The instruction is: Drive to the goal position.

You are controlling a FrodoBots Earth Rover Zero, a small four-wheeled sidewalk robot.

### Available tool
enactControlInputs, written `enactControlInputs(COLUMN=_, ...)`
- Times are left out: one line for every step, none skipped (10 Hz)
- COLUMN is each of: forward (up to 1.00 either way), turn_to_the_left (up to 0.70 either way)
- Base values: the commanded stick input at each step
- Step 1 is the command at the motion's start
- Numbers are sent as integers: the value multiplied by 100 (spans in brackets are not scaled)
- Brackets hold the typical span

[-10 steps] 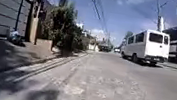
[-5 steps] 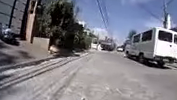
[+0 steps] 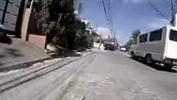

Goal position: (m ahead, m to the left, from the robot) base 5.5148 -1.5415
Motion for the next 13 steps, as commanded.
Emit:
enactControlInputs(forward=100, turn_to_the_left=-36)
enactControlInputs(forward=100, turn_to_the_left=-37)
enactControlInputs(forward=100, turn_to_the_left=-37)
enactControlInputs(forward=100, turn_to_the_left=-37)
enactControlInputs(forward=100, turn_to_the_left=-37)
enactControlInputs(forward=100, turn_to_the_left=-30)
enactControlInputs(forward=100, turn_to_the_left=3)
enactControlInputs(forward=100, turn_to_the_left=3)
enactControlInputs(forward=100, turn_to_the_left=3)
enactControlInputs(forward=100, turn_to_the_left=3)
enactControlInputs(forward=100, turn_to_the_left=3)
enactControlInputs(forward=100, turn_to_the_left=3)
enactControlInputs(forward=100, turn_to_the_left=3)
